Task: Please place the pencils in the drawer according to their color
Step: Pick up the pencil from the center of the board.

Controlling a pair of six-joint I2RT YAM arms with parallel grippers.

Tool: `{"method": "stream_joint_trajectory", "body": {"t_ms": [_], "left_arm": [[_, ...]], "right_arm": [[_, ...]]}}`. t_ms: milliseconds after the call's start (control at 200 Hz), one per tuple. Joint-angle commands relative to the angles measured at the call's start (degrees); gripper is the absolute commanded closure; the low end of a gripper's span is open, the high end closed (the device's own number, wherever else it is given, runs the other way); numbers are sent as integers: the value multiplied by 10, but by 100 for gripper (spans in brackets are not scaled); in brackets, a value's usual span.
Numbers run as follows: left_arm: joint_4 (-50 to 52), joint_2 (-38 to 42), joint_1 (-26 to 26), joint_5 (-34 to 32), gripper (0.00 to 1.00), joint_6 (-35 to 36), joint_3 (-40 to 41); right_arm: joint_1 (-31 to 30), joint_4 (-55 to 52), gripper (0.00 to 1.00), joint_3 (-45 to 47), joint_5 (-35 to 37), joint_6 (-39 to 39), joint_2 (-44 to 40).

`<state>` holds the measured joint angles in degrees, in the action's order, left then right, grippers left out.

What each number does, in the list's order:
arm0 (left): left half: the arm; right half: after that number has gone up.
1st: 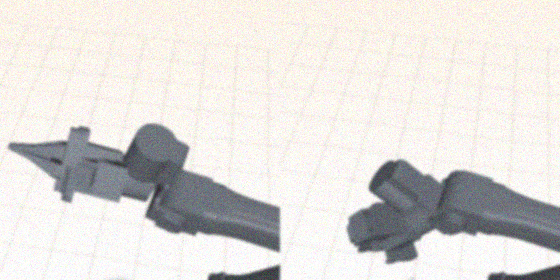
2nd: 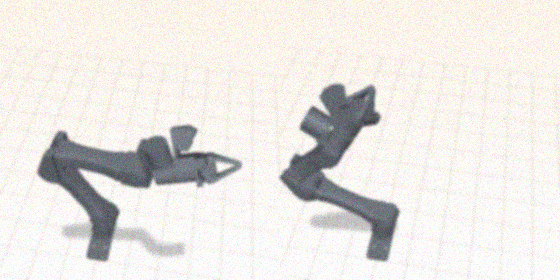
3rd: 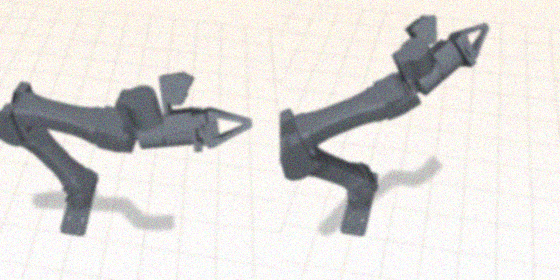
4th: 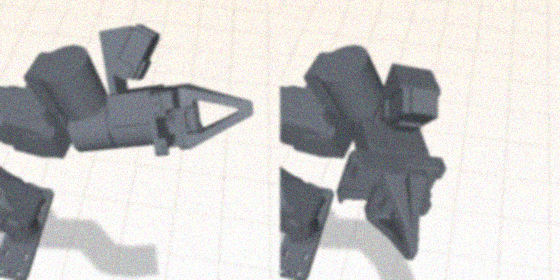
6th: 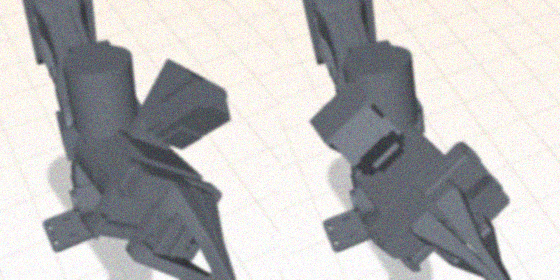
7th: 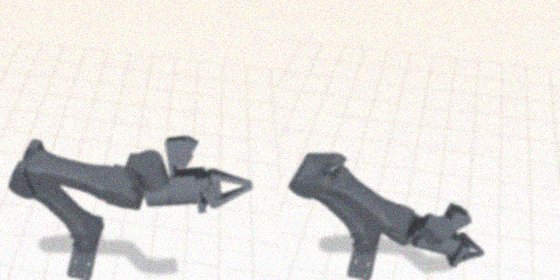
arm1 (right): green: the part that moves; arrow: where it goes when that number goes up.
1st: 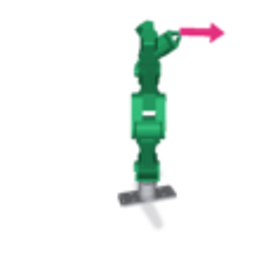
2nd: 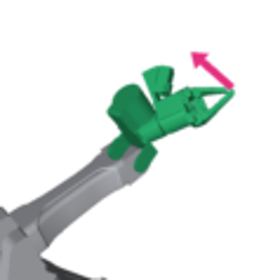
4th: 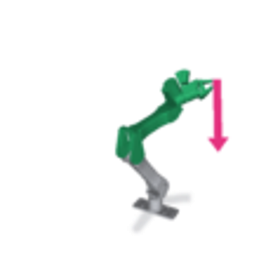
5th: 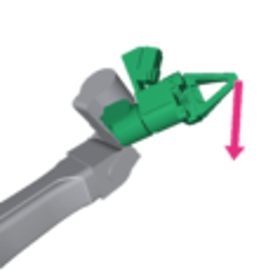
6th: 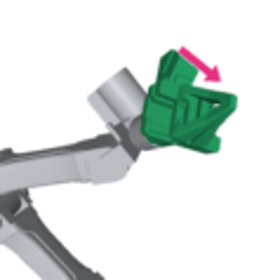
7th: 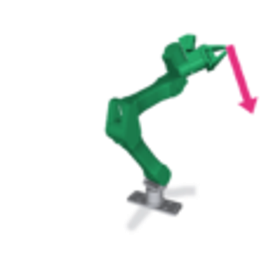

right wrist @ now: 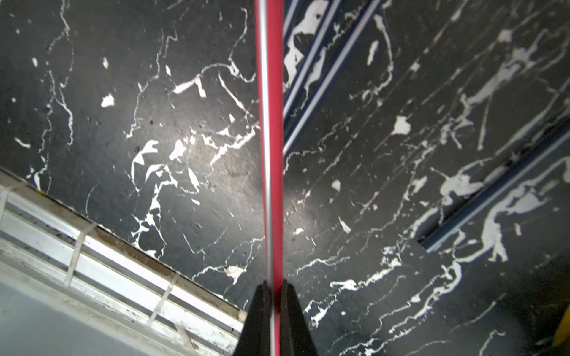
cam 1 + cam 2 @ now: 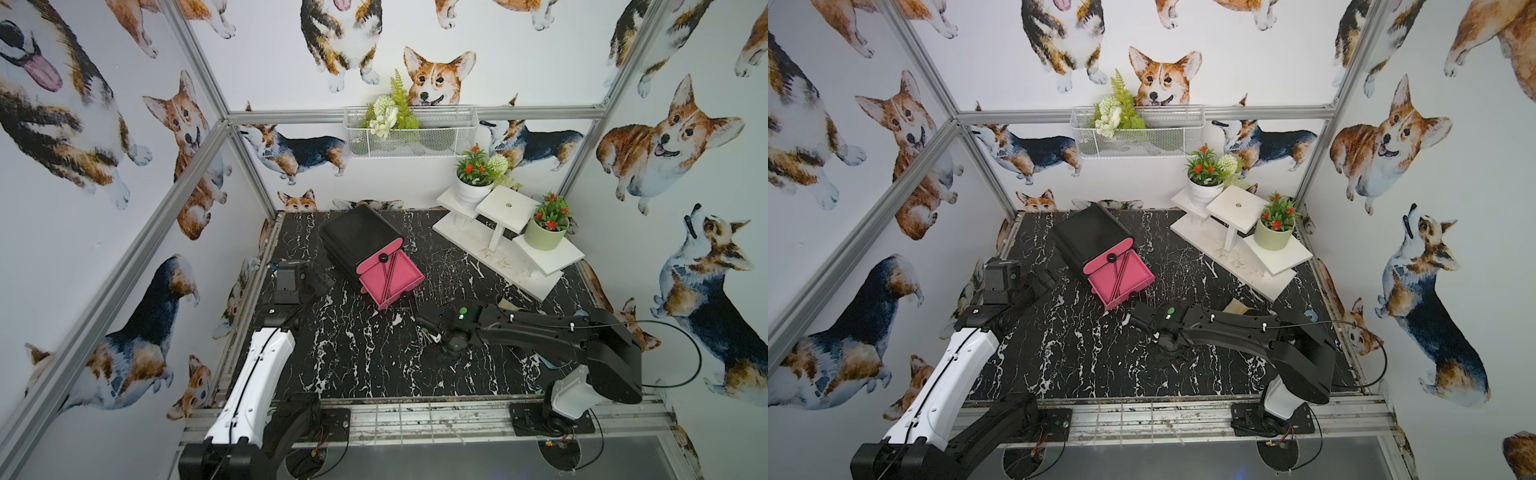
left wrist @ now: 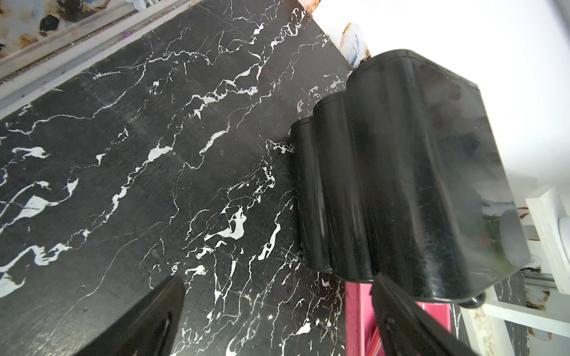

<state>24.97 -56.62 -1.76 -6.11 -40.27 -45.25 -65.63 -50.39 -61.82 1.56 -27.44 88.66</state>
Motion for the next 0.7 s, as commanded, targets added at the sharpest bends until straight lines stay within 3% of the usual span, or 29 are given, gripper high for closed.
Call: {"method": "stream_joint_trajectory", "body": {"t_ms": [0, 270, 696], "left_arm": [[-4, -1, 1, -6, 1, 5, -7], [-20, -10, 1, 5, 1, 6, -11], [-53, -14, 1, 47, 0, 31, -24]], "right_arm": [[3, -32, 100, 11, -1, -22, -37], [79, 17, 100, -38, -101, -43, -68], [186, 70, 100, -181, -350, -120, 73]]}}
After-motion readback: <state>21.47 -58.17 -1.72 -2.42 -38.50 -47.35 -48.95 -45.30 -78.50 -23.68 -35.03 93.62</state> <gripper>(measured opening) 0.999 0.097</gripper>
